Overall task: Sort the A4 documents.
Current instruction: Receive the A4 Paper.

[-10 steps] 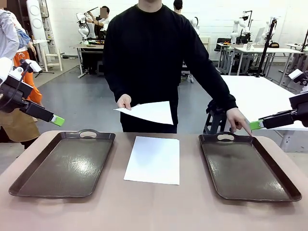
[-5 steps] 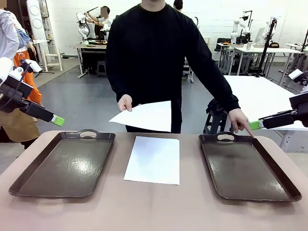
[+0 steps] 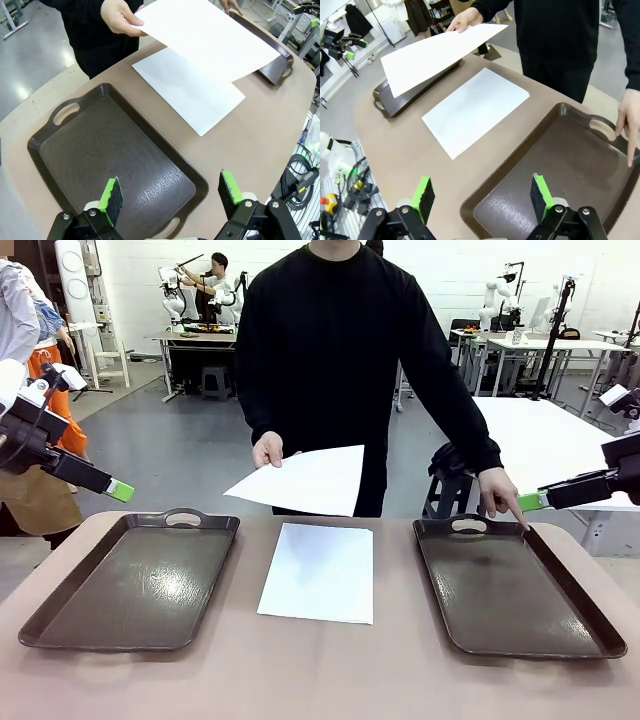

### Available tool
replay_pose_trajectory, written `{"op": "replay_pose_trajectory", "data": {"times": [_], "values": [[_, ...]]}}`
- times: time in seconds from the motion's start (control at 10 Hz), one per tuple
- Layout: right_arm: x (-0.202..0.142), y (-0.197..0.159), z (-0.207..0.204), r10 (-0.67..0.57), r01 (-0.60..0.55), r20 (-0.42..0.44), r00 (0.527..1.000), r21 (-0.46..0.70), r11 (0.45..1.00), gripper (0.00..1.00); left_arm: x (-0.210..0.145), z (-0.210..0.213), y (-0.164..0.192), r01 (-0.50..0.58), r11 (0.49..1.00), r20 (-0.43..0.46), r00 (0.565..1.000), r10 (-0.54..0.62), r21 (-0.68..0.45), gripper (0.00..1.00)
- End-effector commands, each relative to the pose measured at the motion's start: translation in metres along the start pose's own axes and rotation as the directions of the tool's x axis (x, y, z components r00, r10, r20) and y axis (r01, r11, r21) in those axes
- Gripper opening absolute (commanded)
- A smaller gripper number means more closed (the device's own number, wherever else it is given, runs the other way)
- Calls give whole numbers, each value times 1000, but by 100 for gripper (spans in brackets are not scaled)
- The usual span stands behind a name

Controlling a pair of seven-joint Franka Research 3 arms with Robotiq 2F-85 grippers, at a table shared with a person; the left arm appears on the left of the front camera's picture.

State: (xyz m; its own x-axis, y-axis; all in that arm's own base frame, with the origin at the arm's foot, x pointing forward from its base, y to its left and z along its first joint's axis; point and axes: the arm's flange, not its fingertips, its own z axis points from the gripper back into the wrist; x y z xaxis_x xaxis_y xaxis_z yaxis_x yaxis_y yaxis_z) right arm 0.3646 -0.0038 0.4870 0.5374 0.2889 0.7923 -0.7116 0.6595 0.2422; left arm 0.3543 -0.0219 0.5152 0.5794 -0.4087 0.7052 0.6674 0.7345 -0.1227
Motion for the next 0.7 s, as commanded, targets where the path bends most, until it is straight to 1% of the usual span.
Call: {"op": "replay_pose_trajectory", "data": {"times": [0.0, 0.2, 0.3, 0.4, 0.5, 0.6], "values": [[5, -16, -22, -87, 86, 1, 996, 72, 994, 100, -1, -1, 2, 7, 1000, 6, 1000, -7, -11, 100], [10, -16, -58, -197, 198, -22, 980, 166, 966, 100, -1, -1, 2, 7, 1000, 6, 1000, -7, -11, 100], [16, -17, -81, -270, 270, -29, 962, 224, 937, 100, -1, -1, 2, 7, 1000, 6, 1000, -7, -11, 100], [20, -18, -100, -337, 335, -44, 940, 292, 896, 100, -1, -1, 2, 7, 1000, 6, 1000, -7, -11, 100], [24, -20, -121, -406, 402, -69, 911, 362, 841, 100, -1, -1, 2, 7, 1000, 6, 1000, -7, -11, 100], [29, -23, -141, -458, 457, -102, 883, 403, 793, 100, -1, -1, 2, 7, 1000, 6, 1000, -7, -11, 100]]}}
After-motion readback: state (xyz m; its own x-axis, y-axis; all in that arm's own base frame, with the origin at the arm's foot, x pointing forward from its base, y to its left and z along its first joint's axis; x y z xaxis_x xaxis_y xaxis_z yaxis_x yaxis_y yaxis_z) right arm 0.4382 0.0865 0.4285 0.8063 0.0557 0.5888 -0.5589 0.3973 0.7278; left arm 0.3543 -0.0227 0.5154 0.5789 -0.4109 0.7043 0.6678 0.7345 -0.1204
